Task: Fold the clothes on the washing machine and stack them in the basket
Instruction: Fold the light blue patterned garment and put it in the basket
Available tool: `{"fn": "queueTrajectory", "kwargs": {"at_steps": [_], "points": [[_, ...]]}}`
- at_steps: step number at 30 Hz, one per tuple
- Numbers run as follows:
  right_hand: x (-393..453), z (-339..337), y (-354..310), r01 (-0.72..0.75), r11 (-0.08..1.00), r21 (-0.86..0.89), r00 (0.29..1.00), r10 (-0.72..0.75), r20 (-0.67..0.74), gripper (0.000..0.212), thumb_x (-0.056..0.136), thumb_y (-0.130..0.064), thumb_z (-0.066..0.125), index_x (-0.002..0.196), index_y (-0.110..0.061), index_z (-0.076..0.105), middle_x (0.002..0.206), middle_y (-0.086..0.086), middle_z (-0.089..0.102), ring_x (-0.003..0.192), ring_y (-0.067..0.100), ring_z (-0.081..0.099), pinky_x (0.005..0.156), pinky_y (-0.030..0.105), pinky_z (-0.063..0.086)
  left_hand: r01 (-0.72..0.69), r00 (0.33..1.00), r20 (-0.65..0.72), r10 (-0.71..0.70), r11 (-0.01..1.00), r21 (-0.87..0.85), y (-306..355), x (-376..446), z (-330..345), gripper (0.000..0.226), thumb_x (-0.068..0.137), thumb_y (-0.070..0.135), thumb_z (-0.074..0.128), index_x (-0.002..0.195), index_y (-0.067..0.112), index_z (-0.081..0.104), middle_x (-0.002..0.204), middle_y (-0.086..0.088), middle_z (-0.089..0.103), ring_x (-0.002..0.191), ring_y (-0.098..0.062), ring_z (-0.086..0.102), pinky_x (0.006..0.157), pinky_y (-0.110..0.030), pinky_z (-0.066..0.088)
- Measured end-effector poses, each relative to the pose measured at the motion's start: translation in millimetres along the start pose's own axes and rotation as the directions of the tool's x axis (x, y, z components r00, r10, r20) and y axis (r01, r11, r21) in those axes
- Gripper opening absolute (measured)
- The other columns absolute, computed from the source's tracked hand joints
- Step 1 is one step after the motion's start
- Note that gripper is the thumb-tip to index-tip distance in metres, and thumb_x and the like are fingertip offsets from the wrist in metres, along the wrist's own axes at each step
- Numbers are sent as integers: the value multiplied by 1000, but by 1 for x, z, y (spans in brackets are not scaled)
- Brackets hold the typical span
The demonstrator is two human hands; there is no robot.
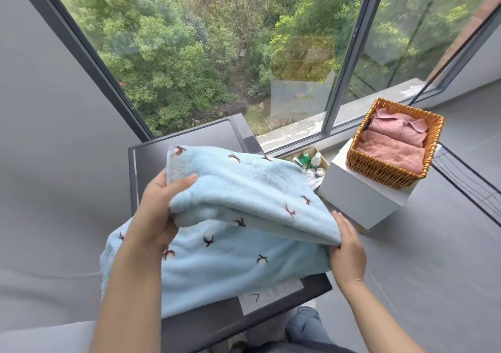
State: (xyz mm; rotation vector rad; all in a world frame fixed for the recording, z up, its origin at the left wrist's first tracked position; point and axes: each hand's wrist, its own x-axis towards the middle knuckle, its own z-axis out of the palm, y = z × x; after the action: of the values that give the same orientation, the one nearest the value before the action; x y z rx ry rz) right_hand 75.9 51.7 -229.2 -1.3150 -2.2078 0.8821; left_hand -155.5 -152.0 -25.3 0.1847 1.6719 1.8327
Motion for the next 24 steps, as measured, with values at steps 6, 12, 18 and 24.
{"fn": "queueTrajectory", "kwargs": {"at_steps": [6,12,18,24], "points": [[-7,-7,-13,324,946,-20,938,-323,-127,77,67,25,47,133,-12,56,139,-1,50,129,23,46,108,19,31,80,995,46,-92,974,210,10,-25,-68,39,88,-4,54,120,16,61,108,-12,72,84,-21,72,64,-28,59],[-33,17,-41,606,794,-55,795,-606,18,75,58,12,39,126,-6,62,141,11,51,136,27,41,115,51,23,194,979,-116,-166,936,295,-2,-64,-159,56,67,12,82,118,19,61,105,-8,73,85,-18,71,65,-22,58],[-51,37,-44,672,739,-38,689,-606,398,73,59,-15,40,128,-22,62,147,-5,42,136,21,42,115,45,20,497,817,-479,-321,813,303,-92,-49,-184,71,62,-13,54,132,-2,48,124,-27,57,111,-41,56,92,-49,48],[-36,31,-83,549,797,253,703,-604,377,56,83,-37,39,137,-28,52,149,-14,40,142,4,26,119,37,5,360,813,-442,-379,924,-131,-122,-37,-187,34,87,29,59,115,9,61,105,-15,67,93,-36,64,78,-45,54]]}}
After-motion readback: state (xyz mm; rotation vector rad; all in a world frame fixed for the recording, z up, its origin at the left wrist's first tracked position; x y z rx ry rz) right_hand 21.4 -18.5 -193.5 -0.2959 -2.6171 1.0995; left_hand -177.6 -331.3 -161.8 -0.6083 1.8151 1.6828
